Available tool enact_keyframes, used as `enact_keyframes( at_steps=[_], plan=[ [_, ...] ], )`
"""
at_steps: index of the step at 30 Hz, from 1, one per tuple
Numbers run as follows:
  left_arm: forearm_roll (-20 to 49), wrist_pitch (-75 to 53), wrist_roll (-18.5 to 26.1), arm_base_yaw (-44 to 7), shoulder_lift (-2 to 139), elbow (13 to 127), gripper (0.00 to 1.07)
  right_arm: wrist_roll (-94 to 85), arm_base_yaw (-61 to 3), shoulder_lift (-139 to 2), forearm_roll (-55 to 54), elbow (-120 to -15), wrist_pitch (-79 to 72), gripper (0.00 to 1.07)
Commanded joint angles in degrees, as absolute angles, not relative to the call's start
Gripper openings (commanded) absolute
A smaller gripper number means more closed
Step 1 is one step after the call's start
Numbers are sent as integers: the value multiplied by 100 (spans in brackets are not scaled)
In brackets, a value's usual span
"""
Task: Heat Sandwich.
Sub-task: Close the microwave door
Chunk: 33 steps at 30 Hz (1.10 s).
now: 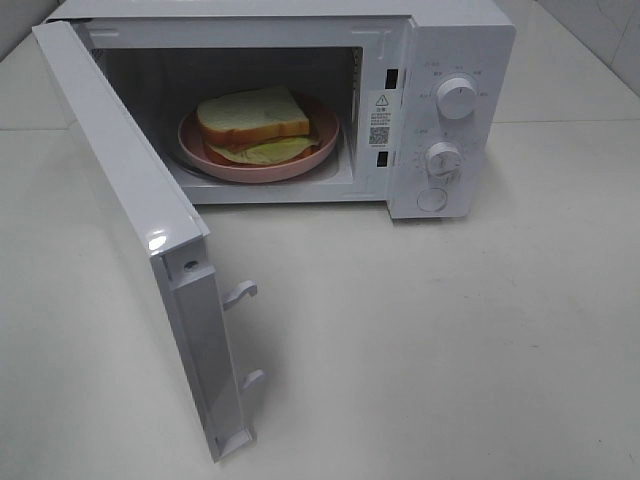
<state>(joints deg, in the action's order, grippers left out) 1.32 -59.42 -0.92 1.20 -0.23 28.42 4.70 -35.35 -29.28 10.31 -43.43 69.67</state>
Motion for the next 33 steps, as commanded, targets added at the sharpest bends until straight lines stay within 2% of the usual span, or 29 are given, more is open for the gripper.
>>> enact_keyframes(
  at_steps=[1,8,16,22,33],
  plan=[
    [143,-5930,-74,132,-138,2836,101,527,-3432,-2607,1003,-4125,7162,77],
    [143,-5930,-74,132,-138,2836,101,516,-2475,-1942,1014,-3764,7116,77],
    [143,-5930,-74,132,-138,2836,101,516,-1891,-1238,1014,-3369,6916,77],
    [143,-5930,-74,132,-138,2836,101,498,-1226,-447,991,-3105,6515,77],
    [143,-5930,-69,132,-138,2836,101,464,-733,166,814,-2876,5953,77]
  ],
)
